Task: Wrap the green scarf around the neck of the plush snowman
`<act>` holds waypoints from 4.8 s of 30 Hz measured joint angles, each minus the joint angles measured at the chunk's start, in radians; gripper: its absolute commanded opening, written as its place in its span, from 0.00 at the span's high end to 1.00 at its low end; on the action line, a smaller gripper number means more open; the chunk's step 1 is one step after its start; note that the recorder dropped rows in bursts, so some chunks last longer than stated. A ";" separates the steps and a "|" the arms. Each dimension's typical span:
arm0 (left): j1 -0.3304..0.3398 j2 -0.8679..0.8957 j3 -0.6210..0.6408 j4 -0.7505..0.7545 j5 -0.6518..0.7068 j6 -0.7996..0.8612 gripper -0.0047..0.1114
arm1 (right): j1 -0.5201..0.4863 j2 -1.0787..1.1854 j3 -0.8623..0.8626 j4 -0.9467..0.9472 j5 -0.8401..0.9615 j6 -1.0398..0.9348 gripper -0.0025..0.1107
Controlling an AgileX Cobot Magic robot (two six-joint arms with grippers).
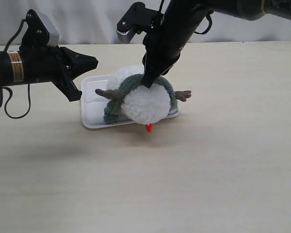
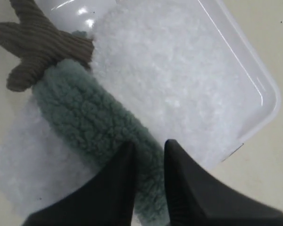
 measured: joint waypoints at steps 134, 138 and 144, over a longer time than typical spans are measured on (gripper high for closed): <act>0.002 0.360 -0.319 0.511 0.231 -0.732 0.96 | 0.017 -0.080 0.170 0.056 -0.171 0.047 0.94; 0.002 0.383 -0.333 0.538 0.235 -0.822 0.96 | 0.017 -0.080 0.170 0.041 -0.176 0.049 0.94; 0.002 0.387 -0.308 0.546 0.260 -0.917 0.96 | 0.017 -0.080 0.170 0.018 -0.252 0.094 0.94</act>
